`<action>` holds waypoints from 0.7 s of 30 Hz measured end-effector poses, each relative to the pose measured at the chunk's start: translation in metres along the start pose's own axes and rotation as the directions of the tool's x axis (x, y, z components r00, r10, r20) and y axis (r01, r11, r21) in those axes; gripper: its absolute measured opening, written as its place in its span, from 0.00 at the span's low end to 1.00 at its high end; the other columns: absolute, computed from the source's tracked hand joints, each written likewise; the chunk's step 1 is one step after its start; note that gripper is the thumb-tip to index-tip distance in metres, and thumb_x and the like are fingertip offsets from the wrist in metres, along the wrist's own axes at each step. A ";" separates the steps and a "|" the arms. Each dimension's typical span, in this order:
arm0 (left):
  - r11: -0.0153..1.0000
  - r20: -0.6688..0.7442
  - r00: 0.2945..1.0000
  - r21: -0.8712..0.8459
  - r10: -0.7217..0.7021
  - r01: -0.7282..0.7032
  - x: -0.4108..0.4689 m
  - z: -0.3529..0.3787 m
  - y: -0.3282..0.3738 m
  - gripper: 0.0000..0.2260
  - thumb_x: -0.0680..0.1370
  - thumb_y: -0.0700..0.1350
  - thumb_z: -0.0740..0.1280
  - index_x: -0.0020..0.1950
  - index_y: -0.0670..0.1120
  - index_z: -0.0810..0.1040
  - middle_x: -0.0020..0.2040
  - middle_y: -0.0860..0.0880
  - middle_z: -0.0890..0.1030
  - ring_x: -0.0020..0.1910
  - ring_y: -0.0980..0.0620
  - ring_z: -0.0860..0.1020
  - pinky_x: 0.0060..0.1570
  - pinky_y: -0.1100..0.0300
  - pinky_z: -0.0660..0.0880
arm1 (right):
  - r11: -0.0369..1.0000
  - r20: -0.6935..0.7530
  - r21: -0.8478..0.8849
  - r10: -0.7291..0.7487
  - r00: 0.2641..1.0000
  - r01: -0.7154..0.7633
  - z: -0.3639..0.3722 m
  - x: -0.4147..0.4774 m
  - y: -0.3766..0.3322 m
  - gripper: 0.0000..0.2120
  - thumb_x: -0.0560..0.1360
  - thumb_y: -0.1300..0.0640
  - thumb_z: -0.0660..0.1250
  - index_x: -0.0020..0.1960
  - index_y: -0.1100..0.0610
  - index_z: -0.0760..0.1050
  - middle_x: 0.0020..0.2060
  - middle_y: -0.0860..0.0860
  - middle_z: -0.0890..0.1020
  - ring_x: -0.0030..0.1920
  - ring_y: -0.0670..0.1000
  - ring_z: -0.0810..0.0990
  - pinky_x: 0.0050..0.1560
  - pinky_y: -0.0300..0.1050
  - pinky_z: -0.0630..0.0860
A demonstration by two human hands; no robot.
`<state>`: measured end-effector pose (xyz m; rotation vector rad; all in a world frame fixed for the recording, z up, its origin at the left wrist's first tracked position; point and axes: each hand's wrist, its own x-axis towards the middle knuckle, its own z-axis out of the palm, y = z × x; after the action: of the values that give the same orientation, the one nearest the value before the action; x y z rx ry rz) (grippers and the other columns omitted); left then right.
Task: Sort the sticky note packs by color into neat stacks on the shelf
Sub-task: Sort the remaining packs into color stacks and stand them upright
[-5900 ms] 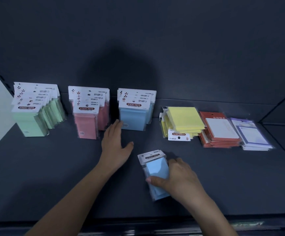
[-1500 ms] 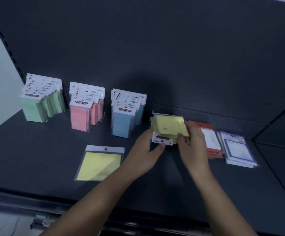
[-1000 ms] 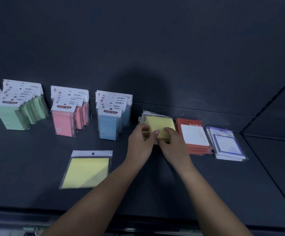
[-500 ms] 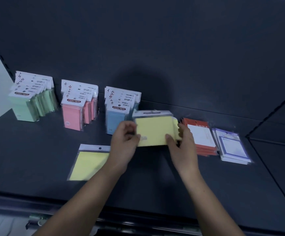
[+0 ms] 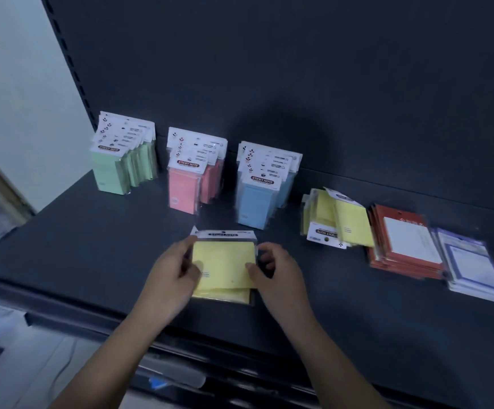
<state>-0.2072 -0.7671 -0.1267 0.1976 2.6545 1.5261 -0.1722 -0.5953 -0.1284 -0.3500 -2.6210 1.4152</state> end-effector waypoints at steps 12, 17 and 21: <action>0.990 0.078 0.996 0.136 0.039 -0.049 -0.008 0.002 0.003 0.23 0.71 0.51 0.62 0.65 0.44 0.72 0.64 0.51 0.73 0.63 0.50 0.70 0.63 0.56 0.66 | 0.917 -0.008 -0.371 -0.162 0.987 0.147 0.002 -0.020 -0.008 0.18 0.77 0.52 0.61 0.66 0.51 0.66 0.57 0.48 0.73 0.57 0.49 0.68 0.60 0.42 0.66; 1.000 0.029 1.000 -0.018 0.009 -0.009 -0.012 0.007 0.002 0.16 0.74 0.41 0.69 0.60 0.49 0.72 0.62 0.53 0.74 0.61 0.55 0.71 0.57 0.63 0.65 | 0.918 -0.003 -0.348 -0.204 0.979 0.190 0.003 -0.032 -0.010 0.18 0.75 0.52 0.61 0.64 0.51 0.69 0.55 0.48 0.75 0.57 0.50 0.70 0.59 0.45 0.68; 1.000 0.036 0.999 -0.008 0.020 -0.020 -0.010 0.009 0.002 0.17 0.69 0.45 0.70 0.57 0.50 0.73 0.62 0.51 0.74 0.60 0.52 0.72 0.55 0.61 0.66 | 0.872 0.027 -0.449 -0.204 0.979 0.194 0.013 -0.040 -0.004 0.23 0.65 0.39 0.60 0.56 0.49 0.72 0.46 0.46 0.77 0.45 0.50 0.75 0.43 0.44 0.75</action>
<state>-0.1963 -0.7594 -0.1292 0.2496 2.6272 1.5231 -0.1374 -0.6186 -0.1326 -0.1312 -2.8486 0.7253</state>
